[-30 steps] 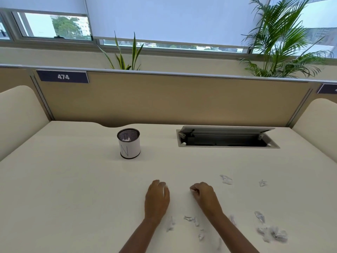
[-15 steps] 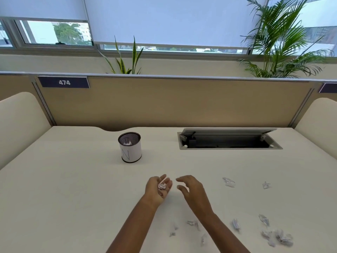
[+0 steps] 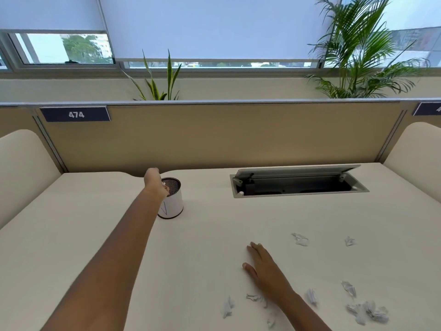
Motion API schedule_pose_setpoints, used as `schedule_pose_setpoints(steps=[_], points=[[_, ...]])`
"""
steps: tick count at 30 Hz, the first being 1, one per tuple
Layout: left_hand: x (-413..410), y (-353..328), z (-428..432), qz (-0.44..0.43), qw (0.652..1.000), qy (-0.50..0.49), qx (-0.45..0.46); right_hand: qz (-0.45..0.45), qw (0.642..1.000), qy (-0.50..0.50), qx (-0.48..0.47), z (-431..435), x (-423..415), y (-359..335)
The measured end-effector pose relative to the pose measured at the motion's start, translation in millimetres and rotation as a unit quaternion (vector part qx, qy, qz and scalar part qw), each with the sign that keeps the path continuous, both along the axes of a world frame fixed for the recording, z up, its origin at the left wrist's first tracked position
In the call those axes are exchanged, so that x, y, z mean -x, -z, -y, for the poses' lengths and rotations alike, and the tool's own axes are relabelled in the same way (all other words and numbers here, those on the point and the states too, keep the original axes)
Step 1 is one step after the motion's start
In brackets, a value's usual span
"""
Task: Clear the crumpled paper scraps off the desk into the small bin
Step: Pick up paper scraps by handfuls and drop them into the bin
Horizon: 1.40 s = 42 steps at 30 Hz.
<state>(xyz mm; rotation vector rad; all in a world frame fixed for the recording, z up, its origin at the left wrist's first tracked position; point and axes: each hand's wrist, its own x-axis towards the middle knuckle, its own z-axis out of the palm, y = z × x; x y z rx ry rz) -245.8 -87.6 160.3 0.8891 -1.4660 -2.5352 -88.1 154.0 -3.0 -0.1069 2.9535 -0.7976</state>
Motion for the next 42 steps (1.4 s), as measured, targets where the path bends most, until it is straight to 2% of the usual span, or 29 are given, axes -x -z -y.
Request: schedule_pose_setpoints(steps=[5, 8, 11, 14, 17, 21, 24, 26, 29, 32, 34, 37, 39, 42], points=[[11, 9, 6, 0.002, 0.999, 0.031, 0.022, 0.001, 1.000, 0.000, 0.020, -1, 2, -2], [10, 18, 5, 0.011, 0.990, 0.067, 0.127, 0.013, 0.999, -0.005, 0.031, -4, 2, -3], [-10, 32, -13, -0.023, 0.943, 0.096, 0.319, 0.017, 0.999, -0.008, 0.038, -6, 2, -3], [-50, 53, -40, -0.096, 0.913, 0.113, 0.380, 0.013, 0.999, -0.005, 0.041, -6, 1, -2], [-90, 87, -61, -0.080, 0.882, 0.199, 0.421, 0.015, 0.999, -0.005, 0.040, -6, -1, -3], [-138, 120, -75, -0.056, 0.806, 0.347, 0.476, 0.043, 0.997, -0.009, 0.059, -8, -9, -8], [-165, 128, -75, -0.085, 0.700, 0.435, 0.560, 0.069, 0.994, -0.027, 0.074, -14, -18, -10], [-178, 129, -74, -0.072, 0.644, 0.488, 0.585, 0.074, 0.994, -0.039, 0.076, -19, -25, -11], [-191, 129, -74, -0.049, 0.603, 0.530, 0.594, 0.076, 0.993, -0.065, 0.071, -24, -37, -13], [-199, 131, -78, -0.062, 0.605, 0.503, 0.615, 0.087, 0.991, -0.085, 0.048, -26, -43, -13], [-202, 135, -80, -0.079, 0.627, 0.473, 0.614, 0.064, 0.994, -0.085, 0.030, -23, -47, -11], [-202, 138, -86, -0.095, 0.671, 0.440, 0.589, -0.034, 0.998, -0.048, 0.019, -15, -52, -6], [-203, 138, -91, -0.099, 0.698, 0.419, 0.572, -0.068, 0.997, -0.015, 0.018, -10, -54, -2], [-205, 140, -101, -0.119, 0.719, 0.388, 0.565, -0.103, 0.994, 0.012, 0.024, -6, -51, 5]])
